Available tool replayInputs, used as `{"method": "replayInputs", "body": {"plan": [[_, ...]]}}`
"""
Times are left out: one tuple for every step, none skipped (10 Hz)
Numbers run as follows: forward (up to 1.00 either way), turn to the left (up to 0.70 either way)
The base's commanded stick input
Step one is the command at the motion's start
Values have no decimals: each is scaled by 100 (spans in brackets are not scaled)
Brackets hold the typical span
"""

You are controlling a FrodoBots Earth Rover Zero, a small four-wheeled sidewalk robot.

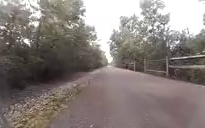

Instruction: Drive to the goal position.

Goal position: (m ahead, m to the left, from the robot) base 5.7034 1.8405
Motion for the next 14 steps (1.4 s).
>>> {"method": "replayInputs", "body": {"plan": [[70, 0], [70, 0], [70, 0], [70, 0], [70, 0], [70, 0], [70, 0], [70, 0], [70, 0], [70, 0], [70, 0], [70, 0], [70, 0], [70, 0]]}}
